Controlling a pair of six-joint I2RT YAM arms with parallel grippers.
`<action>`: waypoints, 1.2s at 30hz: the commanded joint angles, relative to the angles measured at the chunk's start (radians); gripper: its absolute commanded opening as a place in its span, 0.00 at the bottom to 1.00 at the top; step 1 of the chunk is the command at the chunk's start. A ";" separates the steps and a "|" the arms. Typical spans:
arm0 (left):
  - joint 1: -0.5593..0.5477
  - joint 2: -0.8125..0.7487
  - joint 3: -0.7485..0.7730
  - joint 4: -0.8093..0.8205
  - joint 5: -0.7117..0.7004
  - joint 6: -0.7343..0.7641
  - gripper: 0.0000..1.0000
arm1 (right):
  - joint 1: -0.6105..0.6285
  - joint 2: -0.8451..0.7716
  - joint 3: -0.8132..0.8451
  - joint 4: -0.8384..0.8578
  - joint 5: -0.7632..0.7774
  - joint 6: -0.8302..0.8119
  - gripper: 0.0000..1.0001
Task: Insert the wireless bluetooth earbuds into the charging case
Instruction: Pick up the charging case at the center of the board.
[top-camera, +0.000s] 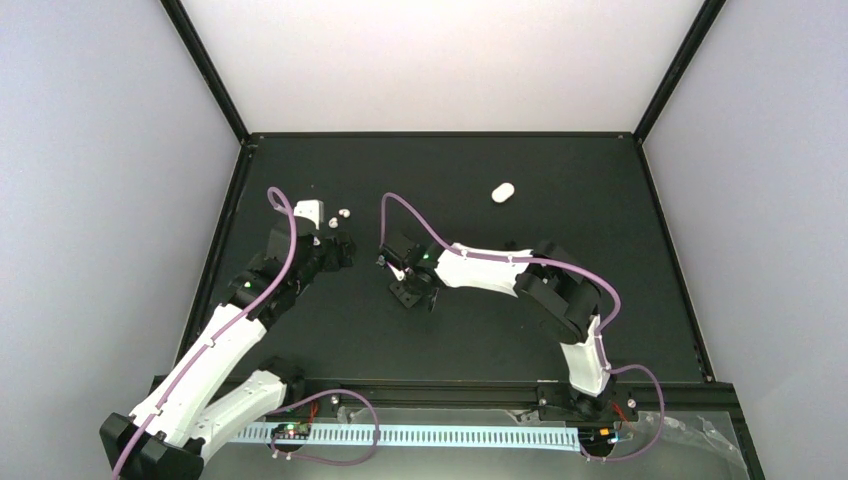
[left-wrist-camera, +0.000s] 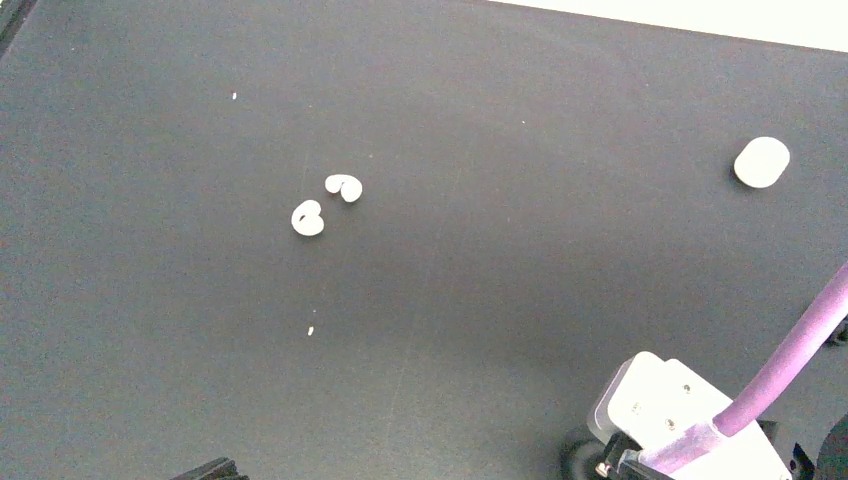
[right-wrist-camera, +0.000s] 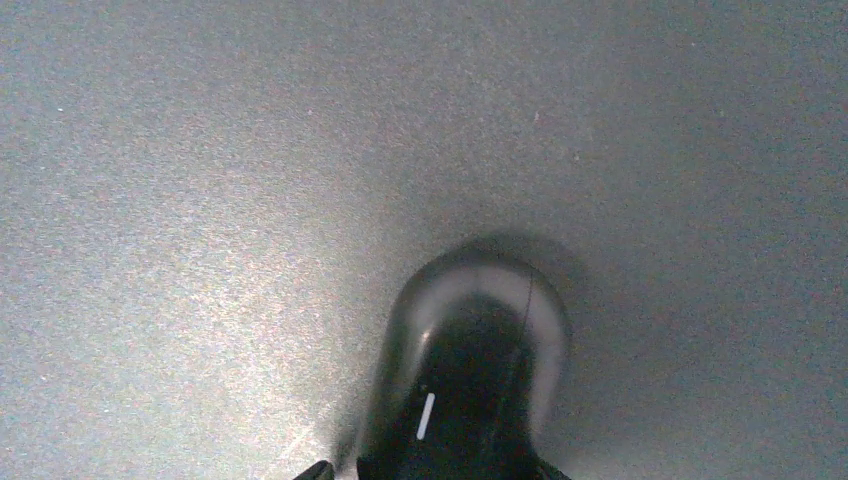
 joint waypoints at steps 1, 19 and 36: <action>-0.005 -0.001 0.005 0.015 0.014 0.018 0.99 | -0.007 0.033 0.019 -0.004 -0.004 0.005 0.51; -0.005 0.006 0.006 0.018 0.016 0.018 0.99 | -0.010 0.018 0.008 0.004 0.002 0.013 0.39; -0.005 0.003 0.012 0.080 0.324 0.063 0.99 | 0.041 -0.573 -0.300 0.055 0.146 -0.096 0.36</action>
